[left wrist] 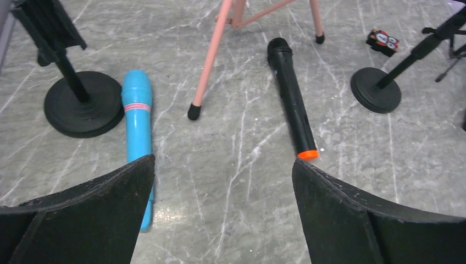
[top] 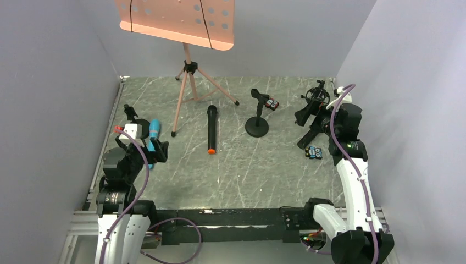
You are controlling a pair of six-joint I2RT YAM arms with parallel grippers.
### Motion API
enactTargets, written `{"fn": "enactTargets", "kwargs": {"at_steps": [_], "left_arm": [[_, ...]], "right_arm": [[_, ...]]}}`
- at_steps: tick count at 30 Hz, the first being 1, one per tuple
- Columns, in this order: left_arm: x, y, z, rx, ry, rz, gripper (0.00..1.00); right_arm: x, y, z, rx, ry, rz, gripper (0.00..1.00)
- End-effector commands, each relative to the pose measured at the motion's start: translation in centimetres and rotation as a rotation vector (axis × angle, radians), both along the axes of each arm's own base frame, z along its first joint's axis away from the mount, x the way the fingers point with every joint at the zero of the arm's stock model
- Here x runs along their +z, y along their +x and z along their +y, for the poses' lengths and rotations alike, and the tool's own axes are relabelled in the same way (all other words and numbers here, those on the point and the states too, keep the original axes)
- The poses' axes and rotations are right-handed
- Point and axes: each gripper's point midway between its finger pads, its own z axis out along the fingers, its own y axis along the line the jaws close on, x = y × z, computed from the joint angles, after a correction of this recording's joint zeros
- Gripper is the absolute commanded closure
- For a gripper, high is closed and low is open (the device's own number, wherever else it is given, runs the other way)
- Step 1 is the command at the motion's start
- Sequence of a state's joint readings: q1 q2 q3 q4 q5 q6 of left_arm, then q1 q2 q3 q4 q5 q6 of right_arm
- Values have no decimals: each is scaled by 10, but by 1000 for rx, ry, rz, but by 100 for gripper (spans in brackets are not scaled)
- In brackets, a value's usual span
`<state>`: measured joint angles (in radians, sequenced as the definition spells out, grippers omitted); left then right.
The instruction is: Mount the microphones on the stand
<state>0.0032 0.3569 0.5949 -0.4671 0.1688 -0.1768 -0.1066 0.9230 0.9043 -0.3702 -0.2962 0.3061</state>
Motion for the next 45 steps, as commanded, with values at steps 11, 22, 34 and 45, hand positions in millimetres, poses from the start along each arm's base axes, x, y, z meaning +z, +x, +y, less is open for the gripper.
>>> {"fn": "enactTargets", "kwargs": {"at_steps": [11,22,34,45], "left_arm": [[18,-18,-66,-305,-278,91,1],[-10,1,-122,-326,-50,311,1],[-87,124,-171,-101,134,563,3],[-157,169,-186,-19,269,737,15]], "right_arm": [[-5,-8,48,423,-107,-197,0],[-39,-20,56,647,-244,-157,0],[-34,-32,61,664,-233,-201,0],[-35,-32,63,671,-212,-188,0]]}}
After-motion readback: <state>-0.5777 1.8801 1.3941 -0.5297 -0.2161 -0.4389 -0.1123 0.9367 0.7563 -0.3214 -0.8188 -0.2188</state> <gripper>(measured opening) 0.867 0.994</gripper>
